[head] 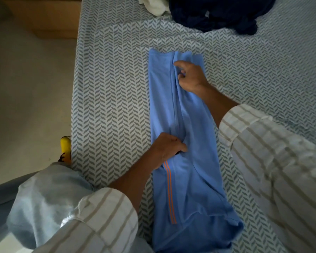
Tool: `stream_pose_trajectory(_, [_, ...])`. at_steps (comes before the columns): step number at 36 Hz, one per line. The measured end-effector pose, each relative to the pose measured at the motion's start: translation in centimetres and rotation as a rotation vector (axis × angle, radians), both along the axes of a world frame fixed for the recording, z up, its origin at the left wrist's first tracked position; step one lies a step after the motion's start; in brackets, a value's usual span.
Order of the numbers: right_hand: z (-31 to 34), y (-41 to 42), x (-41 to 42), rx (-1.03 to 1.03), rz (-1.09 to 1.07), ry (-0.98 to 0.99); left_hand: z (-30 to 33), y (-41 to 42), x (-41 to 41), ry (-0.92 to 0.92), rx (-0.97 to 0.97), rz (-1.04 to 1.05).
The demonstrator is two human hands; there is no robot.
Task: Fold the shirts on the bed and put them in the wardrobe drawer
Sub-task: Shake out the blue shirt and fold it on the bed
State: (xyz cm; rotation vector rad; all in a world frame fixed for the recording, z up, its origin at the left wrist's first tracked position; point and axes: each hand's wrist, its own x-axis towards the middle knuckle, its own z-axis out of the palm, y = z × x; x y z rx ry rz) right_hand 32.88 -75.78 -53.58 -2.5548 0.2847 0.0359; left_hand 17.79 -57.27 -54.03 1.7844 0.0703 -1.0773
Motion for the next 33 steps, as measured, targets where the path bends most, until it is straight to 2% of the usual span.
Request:
stream_pose_trajectory(3, [-0.3, -0.2, -0.2, -0.045, 0.000, 0.003, 0.2, 0.0, -0.2, 0.002, -0.016, 0.017])
stream_pose_trajectory(9, [-0.8, 0.3, 1.4, -0.131, -0.180, 0.085, 0.1, 0.4, -0.5, 0.006, -0.043, 0.001])
stream_pose_trajectory(16, [-0.9, 1.3, 3.6, -0.070, -0.361, 0.025, 0.0, 0.8, 0.0, -0.003, -0.037, -0.030])
stream_pose_trajectory(21, [-1.9, 1.5, 3.2, -0.090, -0.305, 0.063, -0.5, 0.7, -0.1, -0.017, -0.016, -0.022])
stream_pose_trajectory(26, [-0.9, 1.5, 0.7, 0.021, -0.208, 0.056, -0.8, 0.7, -0.3, 0.007, -0.007, 0.015])
stream_pose_trajectory(30, [0.5, 2.1, -5.9, 0.110, -0.085, 0.001, -0.1, 0.5, 0.0, 0.052, 0.006, 0.053])
stream_pose_trajectory(33, [1.1, 3.2, -13.7, 0.142, -0.048, -0.040, 0.6, 0.6, 0.1, 0.098, 0.009, 0.093])
